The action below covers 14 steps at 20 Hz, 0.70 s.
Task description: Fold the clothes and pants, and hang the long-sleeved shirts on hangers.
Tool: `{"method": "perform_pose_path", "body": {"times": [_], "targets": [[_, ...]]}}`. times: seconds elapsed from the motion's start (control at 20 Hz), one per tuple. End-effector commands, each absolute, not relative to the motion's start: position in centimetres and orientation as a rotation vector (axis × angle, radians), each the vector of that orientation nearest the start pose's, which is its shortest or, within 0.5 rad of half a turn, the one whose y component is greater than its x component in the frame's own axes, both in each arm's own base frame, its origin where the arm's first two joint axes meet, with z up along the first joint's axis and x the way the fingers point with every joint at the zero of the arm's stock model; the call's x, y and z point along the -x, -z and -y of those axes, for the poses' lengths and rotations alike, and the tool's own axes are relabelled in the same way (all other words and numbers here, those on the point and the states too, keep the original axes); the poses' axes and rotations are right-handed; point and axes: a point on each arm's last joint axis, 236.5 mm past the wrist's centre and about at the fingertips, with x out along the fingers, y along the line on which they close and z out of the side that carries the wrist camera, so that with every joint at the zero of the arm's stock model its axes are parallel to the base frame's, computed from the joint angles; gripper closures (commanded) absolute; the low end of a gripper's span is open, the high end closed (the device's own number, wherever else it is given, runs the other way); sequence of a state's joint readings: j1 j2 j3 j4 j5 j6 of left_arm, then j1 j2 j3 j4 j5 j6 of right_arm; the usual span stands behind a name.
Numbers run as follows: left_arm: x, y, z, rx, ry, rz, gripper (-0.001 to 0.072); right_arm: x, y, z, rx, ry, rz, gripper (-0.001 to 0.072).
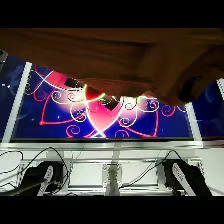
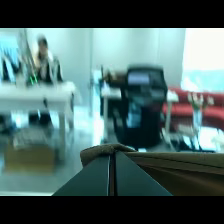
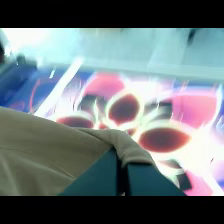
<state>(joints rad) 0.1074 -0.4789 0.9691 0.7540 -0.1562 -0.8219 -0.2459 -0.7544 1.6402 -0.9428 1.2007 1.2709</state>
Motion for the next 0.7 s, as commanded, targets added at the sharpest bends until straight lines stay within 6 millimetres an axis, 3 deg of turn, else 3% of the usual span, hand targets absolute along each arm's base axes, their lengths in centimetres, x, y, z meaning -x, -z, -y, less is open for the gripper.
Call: {"method": "perform_pose_path", "body": {"times": [0.0, 0.1, 0.2, 0.3, 0.35, 0.45, 0.5, 0.65], "targets": [[-22.0, -48.3, -1.0, -0.025, -0.042, 0.593, 0.0691, -21.4, -46.0, -7.6, -0.01, -0.315, -0.087, 0.0697], [-19.6, -49.3, -0.8, -0.037, -0.045, 0.641, 0.0691, -19.8, -45.6, -8.0, -0.019, -0.313, -0.1, 0.0697], [-19.6, -49.3, -0.8, -0.038, -0.044, 0.641, 0.0692, -20.2, -45.2, -7.7, -0.019, -0.305, -0.12, 0.0697], [-22.2, -48.0, -0.7, -0.037, -0.032, 0.577, 0.0692, -22.5, -44.0, -6.8, -0.032, -0.292, -0.177, 0.0697], [-24.5, -46.6, -0.7, -0.036, -0.021, 0.518, 0.0692, -24.2, -42.8, -6.4, -0.048, -0.295, -0.227, 0.0697], [-30.6, -42.2, -0.3, -0.031, 0.019, 0.347, 0.0692, -28.4, -39.7, -5.4, -0.086, -0.301, -0.35, 0.0697], [-33.9, -39.0, 0.0, -0.024, 0.048, 0.24, 0.0692, -30.7, -37.8, -4.8, -0.11, -0.304, -0.415, 0.0696], [-43.1, -26.0, 2.5, 0.009, 0.161, -0.124, 0.0691, -38.0, -30.2, -3.0, -0.198, -0.309, -0.636, 0.0696]]}}
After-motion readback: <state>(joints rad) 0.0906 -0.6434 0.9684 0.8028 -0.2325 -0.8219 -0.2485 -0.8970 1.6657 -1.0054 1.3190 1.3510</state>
